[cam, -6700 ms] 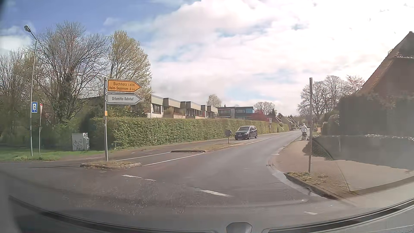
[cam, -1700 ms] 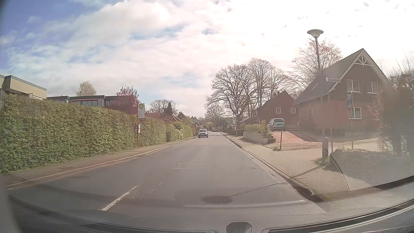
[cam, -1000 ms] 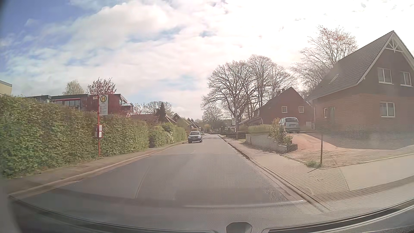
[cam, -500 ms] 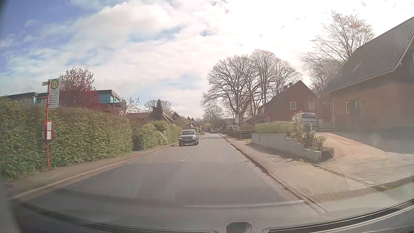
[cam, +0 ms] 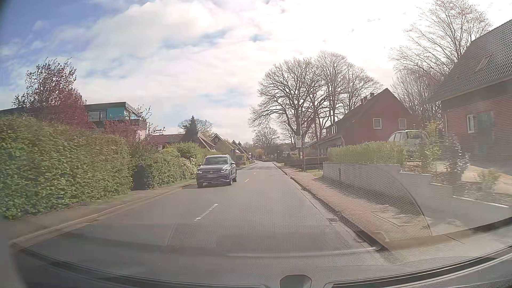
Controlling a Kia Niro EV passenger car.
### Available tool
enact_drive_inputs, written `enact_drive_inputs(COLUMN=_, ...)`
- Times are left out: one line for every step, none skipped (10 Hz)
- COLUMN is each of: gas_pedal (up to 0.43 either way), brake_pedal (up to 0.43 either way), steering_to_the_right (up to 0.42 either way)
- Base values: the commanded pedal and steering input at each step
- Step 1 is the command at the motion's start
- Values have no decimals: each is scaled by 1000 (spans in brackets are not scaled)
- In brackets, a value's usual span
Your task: Follow the waypoints while adhering to traffic rules and regulations
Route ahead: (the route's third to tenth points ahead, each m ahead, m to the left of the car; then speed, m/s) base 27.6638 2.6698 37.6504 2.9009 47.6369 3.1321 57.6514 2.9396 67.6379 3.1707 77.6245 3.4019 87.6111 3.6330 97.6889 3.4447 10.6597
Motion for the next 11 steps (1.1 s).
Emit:
enact_drive_inputs(gas_pedal=177, brake_pedal=0, steering_to_the_right=-8)
enact_drive_inputs(gas_pedal=177, brake_pedal=0, steering_to_the_right=-8)
enact_drive_inputs(gas_pedal=189, brake_pedal=0, steering_to_the_right=-8)
enact_drive_inputs(gas_pedal=189, brake_pedal=0, steering_to_the_right=-8)
enact_drive_inputs(gas_pedal=189, brake_pedal=0, steering_to_the_right=-7)
enact_drive_inputs(gas_pedal=189, brake_pedal=0, steering_to_the_right=-5)
enact_drive_inputs(gas_pedal=189, brake_pedal=6, steering_to_the_right=-1)
enact_drive_inputs(gas_pedal=189, brake_pedal=0, steering_to_the_right=-1)
enact_drive_inputs(gas_pedal=189, brake_pedal=0, steering_to_the_right=0)
enact_drive_inputs(gas_pedal=189, brake_pedal=0, steering_to_the_right=0)
enact_drive_inputs(gas_pedal=189, brake_pedal=0, steering_to_the_right=-1)
